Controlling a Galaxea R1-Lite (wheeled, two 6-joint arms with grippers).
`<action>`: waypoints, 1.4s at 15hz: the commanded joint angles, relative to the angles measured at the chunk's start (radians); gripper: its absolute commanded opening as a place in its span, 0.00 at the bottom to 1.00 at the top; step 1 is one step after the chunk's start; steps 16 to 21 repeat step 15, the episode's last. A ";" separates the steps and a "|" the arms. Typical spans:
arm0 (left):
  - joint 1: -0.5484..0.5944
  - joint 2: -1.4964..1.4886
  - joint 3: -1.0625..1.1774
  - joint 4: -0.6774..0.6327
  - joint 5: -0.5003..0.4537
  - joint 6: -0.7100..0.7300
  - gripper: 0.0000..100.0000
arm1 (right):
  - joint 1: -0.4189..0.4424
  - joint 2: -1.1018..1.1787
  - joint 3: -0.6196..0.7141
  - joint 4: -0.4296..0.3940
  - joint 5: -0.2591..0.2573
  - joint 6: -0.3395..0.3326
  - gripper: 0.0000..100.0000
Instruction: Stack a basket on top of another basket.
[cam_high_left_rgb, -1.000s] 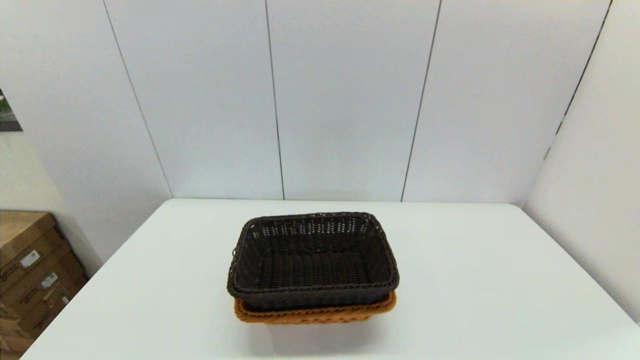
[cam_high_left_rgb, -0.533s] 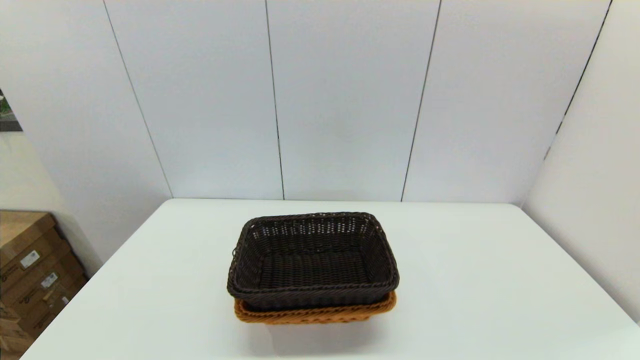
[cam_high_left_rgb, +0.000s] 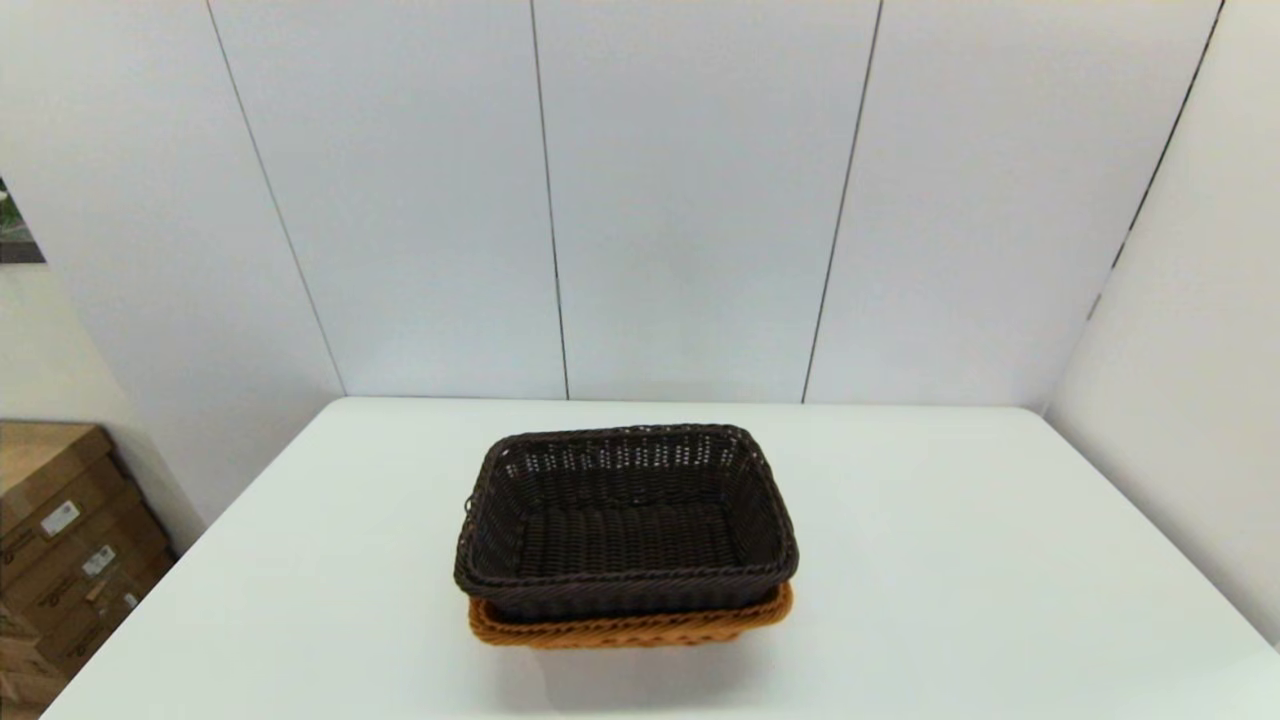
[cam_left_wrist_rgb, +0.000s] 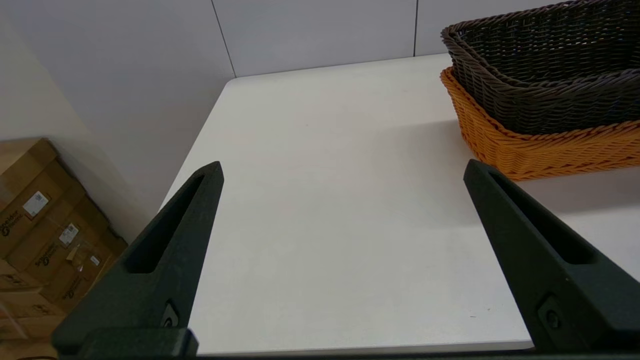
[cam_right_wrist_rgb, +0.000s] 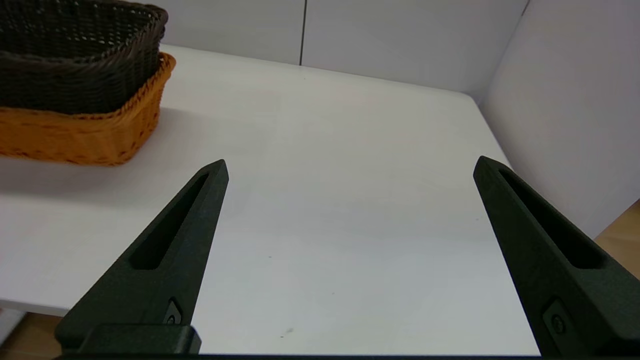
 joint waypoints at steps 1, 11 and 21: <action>-0.001 0.001 0.000 0.001 0.000 0.002 1.00 | 0.001 0.001 0.001 0.000 -0.006 0.041 1.00; 0.001 0.001 0.000 0.001 0.000 0.002 1.00 | 0.001 0.001 0.001 0.000 -0.009 0.050 1.00; 0.001 0.001 0.000 0.001 0.000 0.002 1.00 | 0.001 0.001 0.001 0.000 -0.009 0.050 1.00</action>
